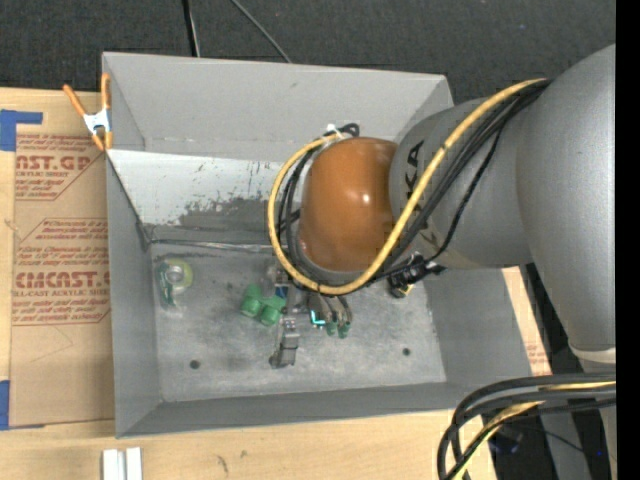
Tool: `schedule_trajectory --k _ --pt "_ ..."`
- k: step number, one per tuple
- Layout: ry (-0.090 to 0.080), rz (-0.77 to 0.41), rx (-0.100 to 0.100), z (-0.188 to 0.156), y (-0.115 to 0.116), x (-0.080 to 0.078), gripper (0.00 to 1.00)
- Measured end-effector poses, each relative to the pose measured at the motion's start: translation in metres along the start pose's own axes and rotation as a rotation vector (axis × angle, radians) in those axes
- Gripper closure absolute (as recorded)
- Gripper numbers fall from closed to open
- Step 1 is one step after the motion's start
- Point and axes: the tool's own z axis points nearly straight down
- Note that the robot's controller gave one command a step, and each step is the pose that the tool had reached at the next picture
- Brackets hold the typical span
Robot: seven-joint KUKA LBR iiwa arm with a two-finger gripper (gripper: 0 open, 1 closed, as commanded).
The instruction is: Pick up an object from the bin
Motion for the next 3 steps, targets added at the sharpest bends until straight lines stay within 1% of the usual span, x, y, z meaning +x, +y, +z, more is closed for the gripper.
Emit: schedule_trajectory --k 1,2,3 --pt "-0.006 -0.033 0.001 0.063 -0.04 -0.055 0.0" --pt "-0.007 -0.327 0.001 0.073 -0.023 -0.031 0.0" --pt "-0.007 -0.325 -0.001 0.072 -0.022 -0.031 1.0"
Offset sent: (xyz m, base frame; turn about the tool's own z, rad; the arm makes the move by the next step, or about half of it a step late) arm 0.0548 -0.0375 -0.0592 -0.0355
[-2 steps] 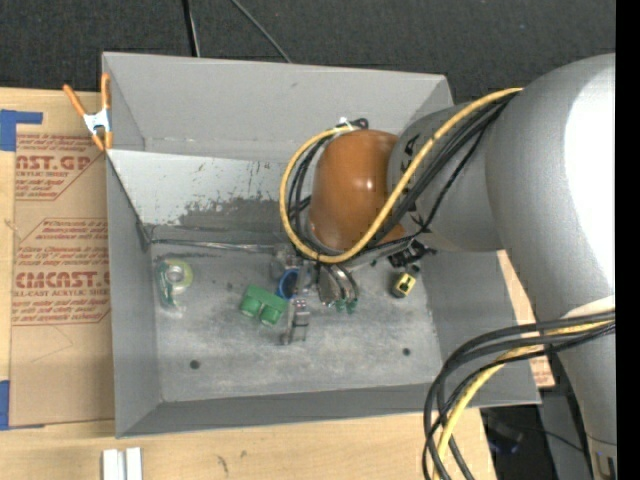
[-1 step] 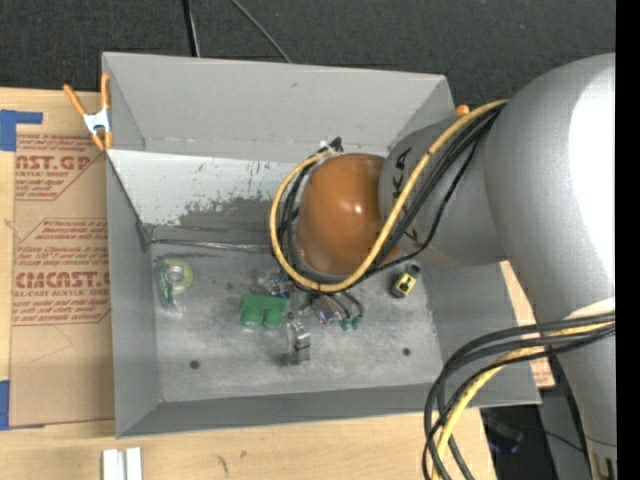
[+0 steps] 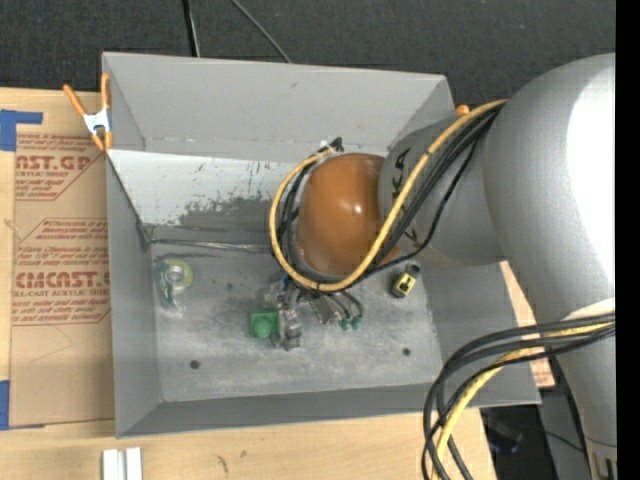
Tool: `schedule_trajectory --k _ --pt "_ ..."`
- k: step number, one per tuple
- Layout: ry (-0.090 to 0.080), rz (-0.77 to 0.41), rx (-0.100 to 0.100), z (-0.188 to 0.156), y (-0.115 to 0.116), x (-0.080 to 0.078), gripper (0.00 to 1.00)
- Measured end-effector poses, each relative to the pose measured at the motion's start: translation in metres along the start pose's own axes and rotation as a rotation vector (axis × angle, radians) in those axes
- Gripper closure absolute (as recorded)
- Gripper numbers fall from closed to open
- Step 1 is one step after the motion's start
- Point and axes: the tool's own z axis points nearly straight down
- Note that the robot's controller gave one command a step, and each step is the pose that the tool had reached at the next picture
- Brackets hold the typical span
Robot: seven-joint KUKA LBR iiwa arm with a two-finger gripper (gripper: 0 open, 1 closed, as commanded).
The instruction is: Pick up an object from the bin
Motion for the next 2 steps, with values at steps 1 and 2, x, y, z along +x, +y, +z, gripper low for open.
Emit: schedule_trajectory --k 1,2 --pt "-0.011 0.021 0.003 -0.109 0.017 -0.017 1.0" --pt "-0.007 0.018 0.002 -0.158 0.036 -0.009 1.0"
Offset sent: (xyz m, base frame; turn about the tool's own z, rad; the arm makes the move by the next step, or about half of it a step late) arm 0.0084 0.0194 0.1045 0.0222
